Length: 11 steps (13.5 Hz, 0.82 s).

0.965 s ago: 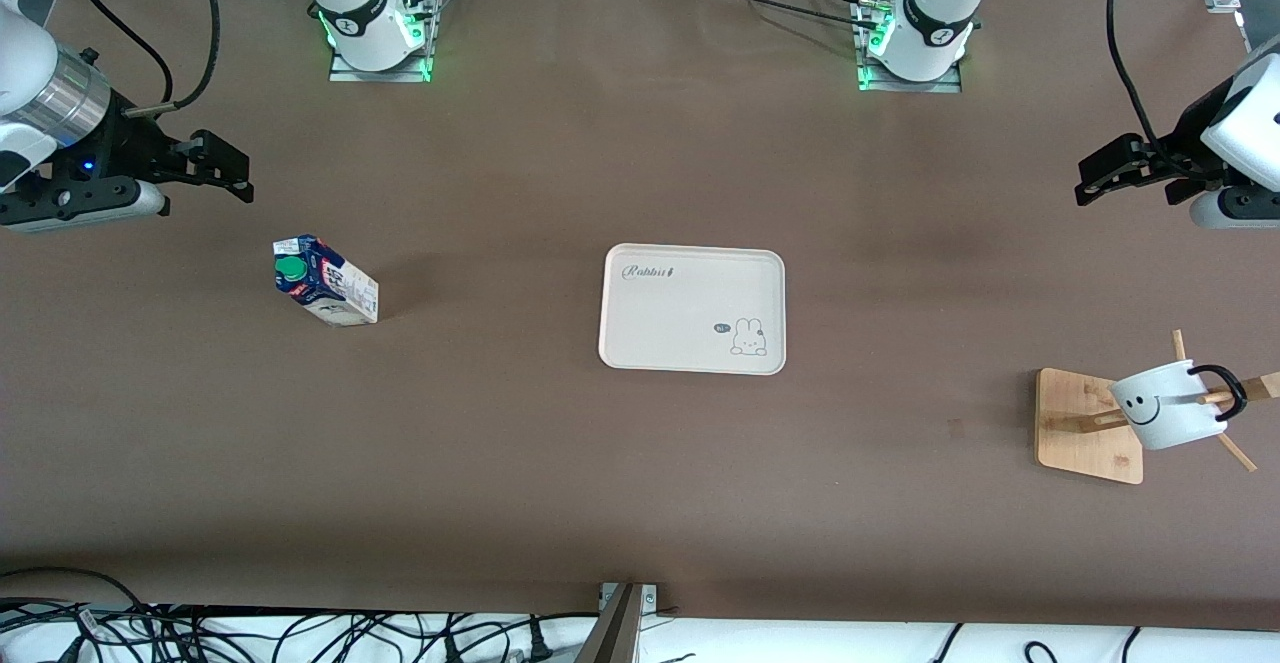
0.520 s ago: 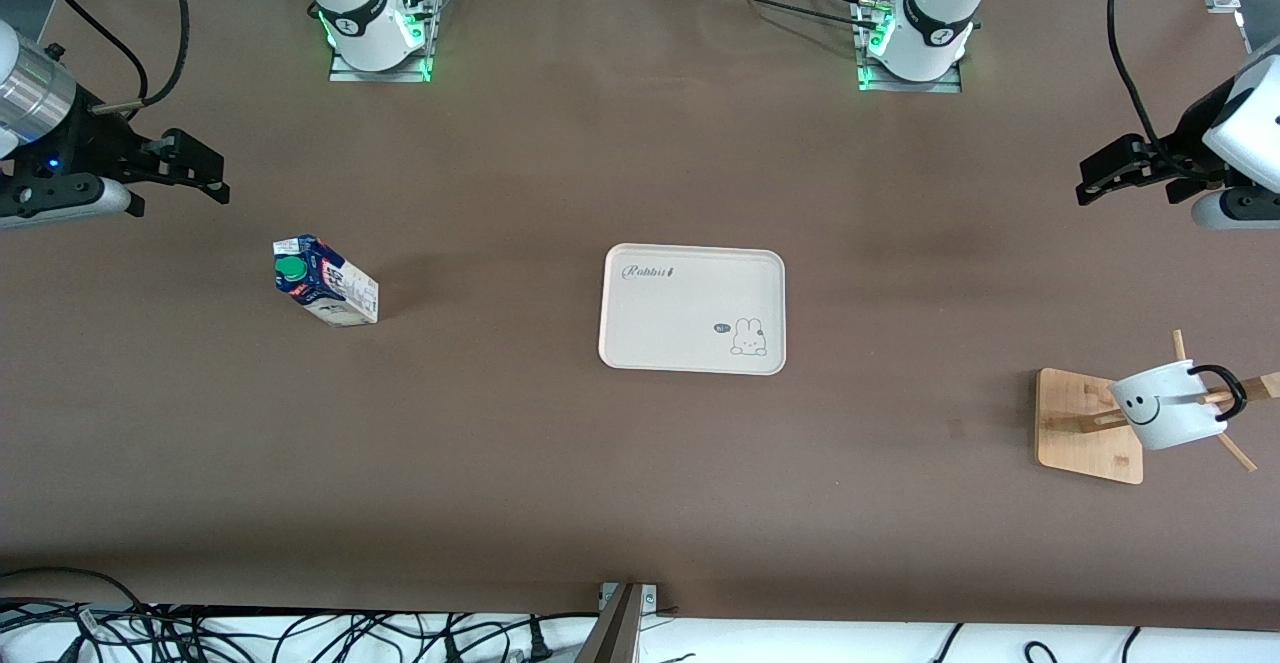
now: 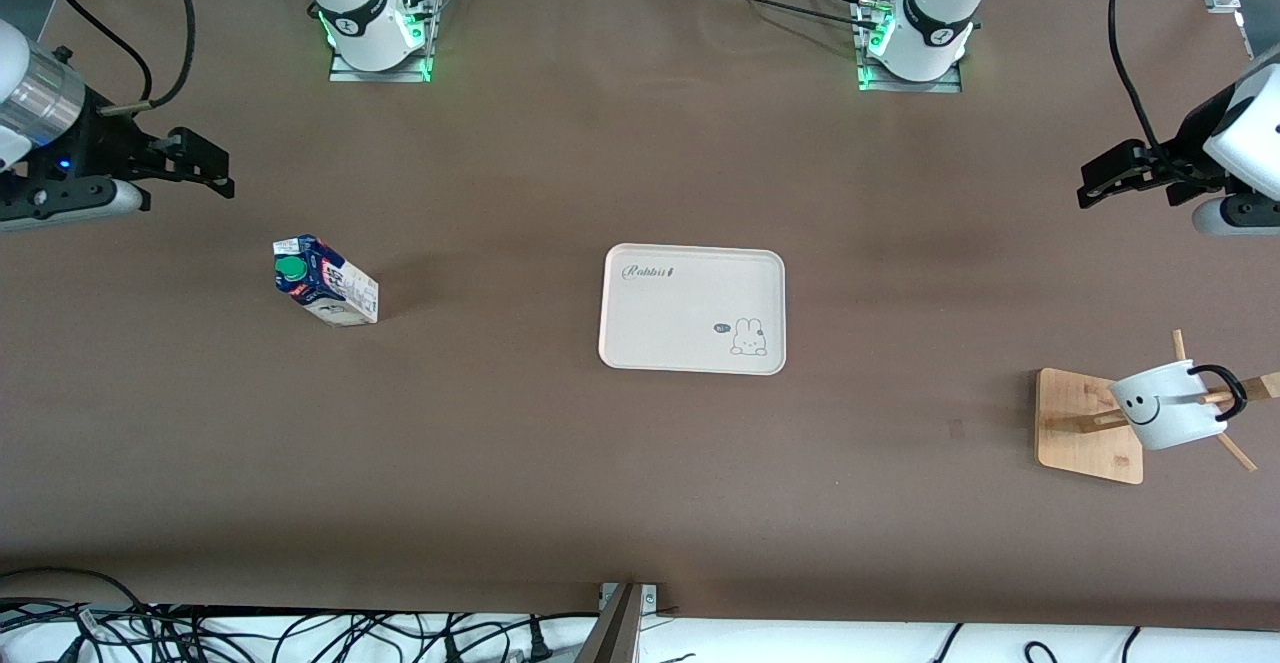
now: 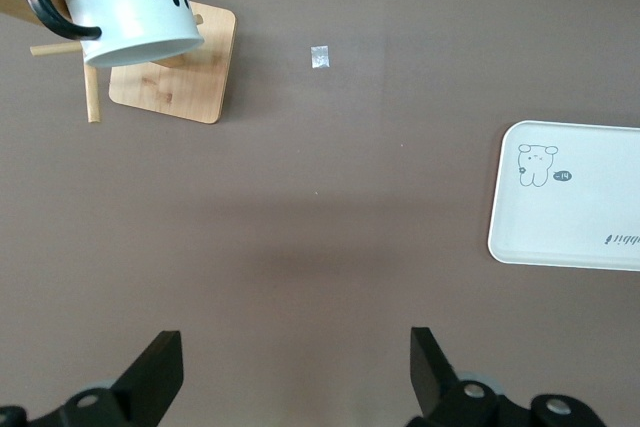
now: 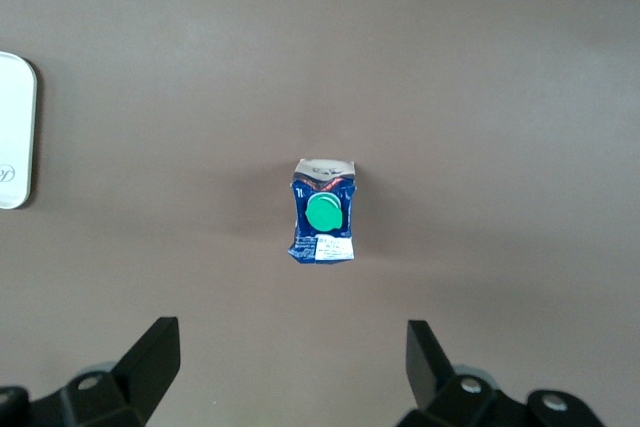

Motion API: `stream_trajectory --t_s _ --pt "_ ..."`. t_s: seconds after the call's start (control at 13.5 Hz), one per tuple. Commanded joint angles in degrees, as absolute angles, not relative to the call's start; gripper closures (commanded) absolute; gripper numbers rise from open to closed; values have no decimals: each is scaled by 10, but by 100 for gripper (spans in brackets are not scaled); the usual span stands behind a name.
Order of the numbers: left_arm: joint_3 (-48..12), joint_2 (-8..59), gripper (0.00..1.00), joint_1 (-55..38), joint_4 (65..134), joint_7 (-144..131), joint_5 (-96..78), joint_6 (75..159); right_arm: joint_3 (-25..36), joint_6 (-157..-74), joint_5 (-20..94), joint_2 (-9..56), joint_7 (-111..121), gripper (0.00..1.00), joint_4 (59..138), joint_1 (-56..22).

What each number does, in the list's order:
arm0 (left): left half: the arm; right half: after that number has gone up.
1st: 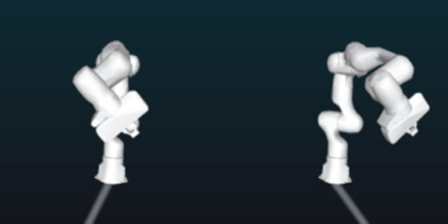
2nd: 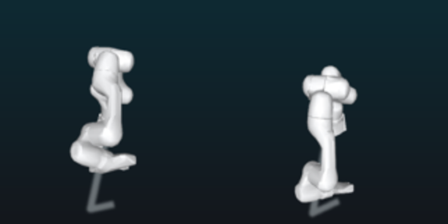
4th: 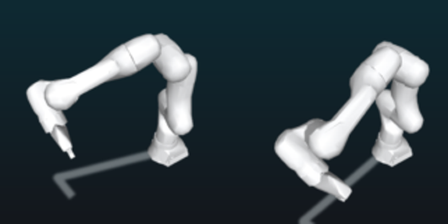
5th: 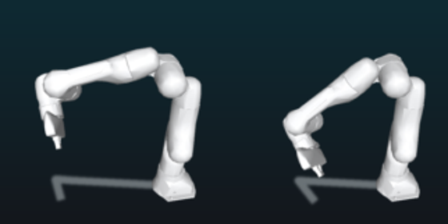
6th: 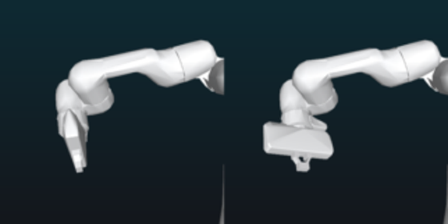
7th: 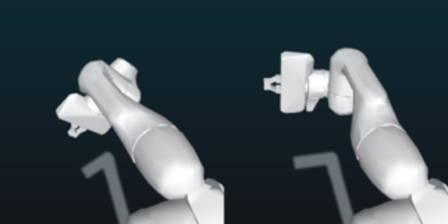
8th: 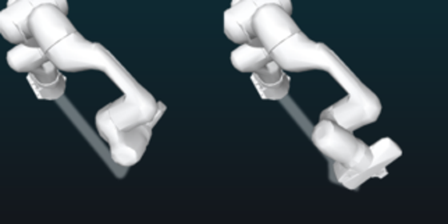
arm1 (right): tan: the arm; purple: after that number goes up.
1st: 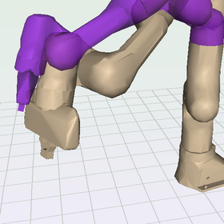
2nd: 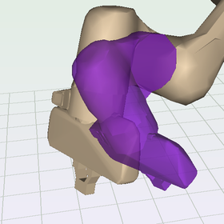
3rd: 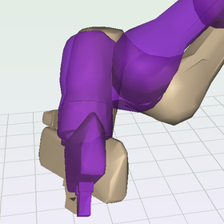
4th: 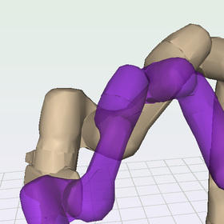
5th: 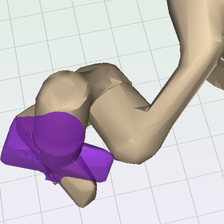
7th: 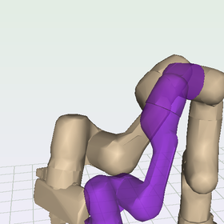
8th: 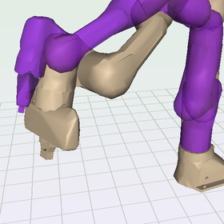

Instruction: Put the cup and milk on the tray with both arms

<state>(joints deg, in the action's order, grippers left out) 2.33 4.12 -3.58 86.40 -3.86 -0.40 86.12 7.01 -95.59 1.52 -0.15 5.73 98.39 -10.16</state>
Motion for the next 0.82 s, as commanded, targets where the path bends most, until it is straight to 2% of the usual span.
stream_trajectory --t_s 0.0,0.22,0.45,0.74 --pt "24 70 0 -37 856 -40 -2 860 67 -1010 6 -4 45 0 1040 -100" --pt "25 76 0 -33 860 -36 -5 934 67 -1100 5 -2 45 0 1120 -100" --pt "20 88 0 -37 860 -41 -5 949 66 -1184 5 4 45 0 1192 -100" --pt "25 112 0 -26 882 -35 -41 1065 66 -1258 5 29 48 0 1238 -100"
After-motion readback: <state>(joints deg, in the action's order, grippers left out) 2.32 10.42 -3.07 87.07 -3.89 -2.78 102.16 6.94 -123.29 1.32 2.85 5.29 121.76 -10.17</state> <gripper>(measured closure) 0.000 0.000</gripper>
